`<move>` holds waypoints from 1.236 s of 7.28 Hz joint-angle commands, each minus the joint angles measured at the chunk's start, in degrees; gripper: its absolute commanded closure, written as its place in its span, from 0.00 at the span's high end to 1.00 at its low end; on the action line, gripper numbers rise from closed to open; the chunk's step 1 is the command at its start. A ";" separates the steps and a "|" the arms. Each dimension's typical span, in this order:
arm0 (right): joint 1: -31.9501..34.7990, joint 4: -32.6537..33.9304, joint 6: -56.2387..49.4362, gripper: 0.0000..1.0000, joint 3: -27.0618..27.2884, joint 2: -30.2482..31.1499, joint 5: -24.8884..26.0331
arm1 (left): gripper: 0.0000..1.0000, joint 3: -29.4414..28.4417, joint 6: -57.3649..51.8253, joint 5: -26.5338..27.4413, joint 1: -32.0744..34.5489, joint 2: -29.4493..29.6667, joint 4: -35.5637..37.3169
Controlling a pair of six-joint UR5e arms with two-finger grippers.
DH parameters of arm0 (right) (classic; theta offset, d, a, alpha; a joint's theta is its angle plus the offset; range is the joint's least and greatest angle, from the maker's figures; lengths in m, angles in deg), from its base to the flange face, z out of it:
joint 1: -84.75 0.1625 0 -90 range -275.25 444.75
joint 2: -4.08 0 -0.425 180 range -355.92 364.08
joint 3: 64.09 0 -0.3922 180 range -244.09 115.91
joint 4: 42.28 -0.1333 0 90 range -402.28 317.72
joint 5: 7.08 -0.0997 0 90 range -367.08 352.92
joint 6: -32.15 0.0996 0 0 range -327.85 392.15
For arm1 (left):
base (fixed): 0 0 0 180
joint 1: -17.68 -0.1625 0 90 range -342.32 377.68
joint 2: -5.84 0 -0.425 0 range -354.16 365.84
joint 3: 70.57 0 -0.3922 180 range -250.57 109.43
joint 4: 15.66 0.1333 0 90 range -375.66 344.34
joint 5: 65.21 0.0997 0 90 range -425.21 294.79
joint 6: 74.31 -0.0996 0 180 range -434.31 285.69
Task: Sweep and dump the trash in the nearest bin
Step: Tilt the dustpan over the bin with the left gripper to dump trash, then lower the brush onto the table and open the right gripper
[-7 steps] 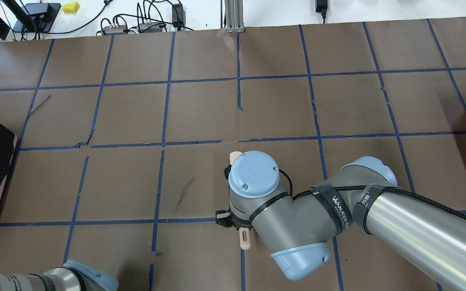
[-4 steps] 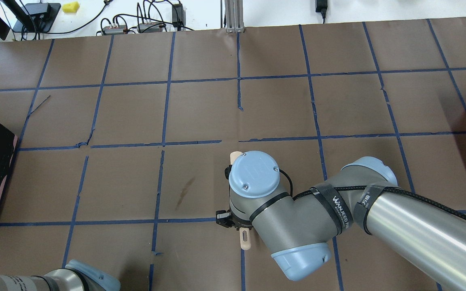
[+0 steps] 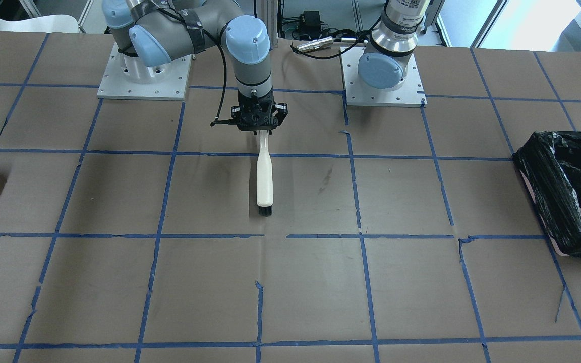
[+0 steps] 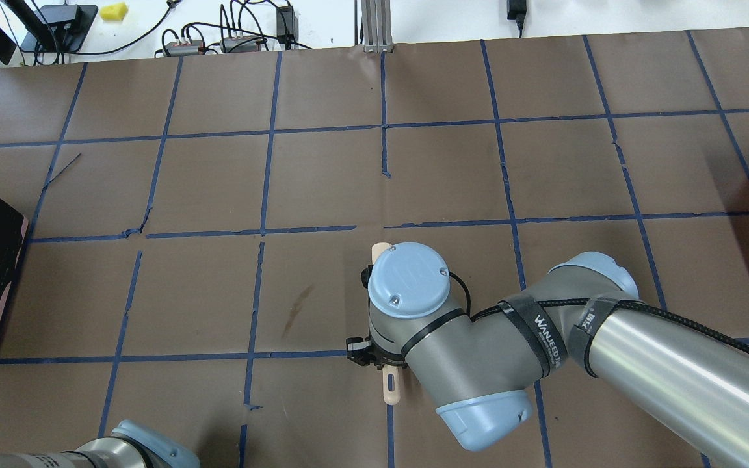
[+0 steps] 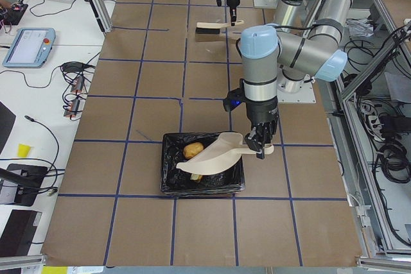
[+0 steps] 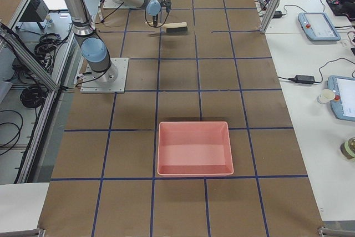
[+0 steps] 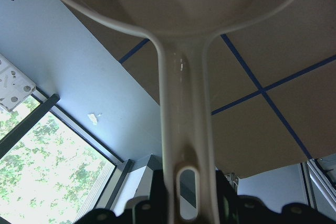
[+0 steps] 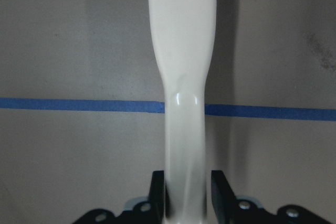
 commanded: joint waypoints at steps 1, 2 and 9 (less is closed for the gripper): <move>-0.46 0.29 -0.01 1.00 -0.42 0.07 0.05 | 0.00 0.29 1.84 -3.34 5.56 -1.61 -0.41; -0.72 0.20 -0.27 1.00 -1.82 0.07 0.22 | 0.00 0.72 3.49 -3.54 6.98 -1.52 -0.41; -16.08 -11.88 -2.38 1.00 -23.05 -3.00 1.63 | 0.00 1.61 17.47 -13.03 17.60 2.07 -8.12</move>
